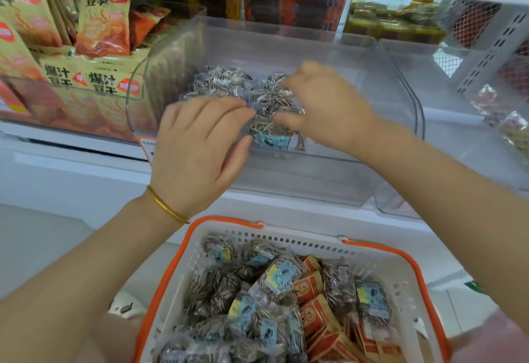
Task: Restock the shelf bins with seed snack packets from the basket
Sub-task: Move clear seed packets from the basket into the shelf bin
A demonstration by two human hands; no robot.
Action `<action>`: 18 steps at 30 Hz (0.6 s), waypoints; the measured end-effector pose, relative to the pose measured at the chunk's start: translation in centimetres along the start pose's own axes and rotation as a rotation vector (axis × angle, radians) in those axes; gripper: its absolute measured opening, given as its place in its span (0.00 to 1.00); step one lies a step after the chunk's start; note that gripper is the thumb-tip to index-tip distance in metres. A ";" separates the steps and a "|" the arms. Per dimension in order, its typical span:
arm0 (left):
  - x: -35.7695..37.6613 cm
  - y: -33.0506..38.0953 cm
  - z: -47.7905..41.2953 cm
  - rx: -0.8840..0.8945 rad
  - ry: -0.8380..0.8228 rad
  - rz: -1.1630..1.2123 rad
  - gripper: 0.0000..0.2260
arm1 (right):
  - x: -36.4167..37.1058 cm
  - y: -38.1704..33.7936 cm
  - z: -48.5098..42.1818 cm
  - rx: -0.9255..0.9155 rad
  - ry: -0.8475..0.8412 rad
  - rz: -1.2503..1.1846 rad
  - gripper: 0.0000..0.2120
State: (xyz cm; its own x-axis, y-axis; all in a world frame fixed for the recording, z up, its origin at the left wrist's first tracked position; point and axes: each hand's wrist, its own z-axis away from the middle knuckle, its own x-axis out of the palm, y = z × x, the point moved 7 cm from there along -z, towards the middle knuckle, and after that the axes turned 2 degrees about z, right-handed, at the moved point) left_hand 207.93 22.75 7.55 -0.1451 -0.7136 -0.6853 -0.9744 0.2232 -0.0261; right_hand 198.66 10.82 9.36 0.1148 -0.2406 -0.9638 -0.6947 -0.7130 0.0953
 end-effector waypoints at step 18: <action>9.6 7.1 13.5 -0.034 -0.810 0.222 0.20 | 28.2 5.0 25.6 0.645 -0.636 -0.293 0.30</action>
State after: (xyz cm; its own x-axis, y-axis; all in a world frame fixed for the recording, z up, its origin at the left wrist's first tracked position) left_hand 201.89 26.43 -9.01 -0.1791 0.0451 -0.9828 -0.9443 0.2726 0.1846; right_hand 180.26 17.32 -23.72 0.0703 0.4290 -0.9005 -0.9795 -0.1414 -0.1438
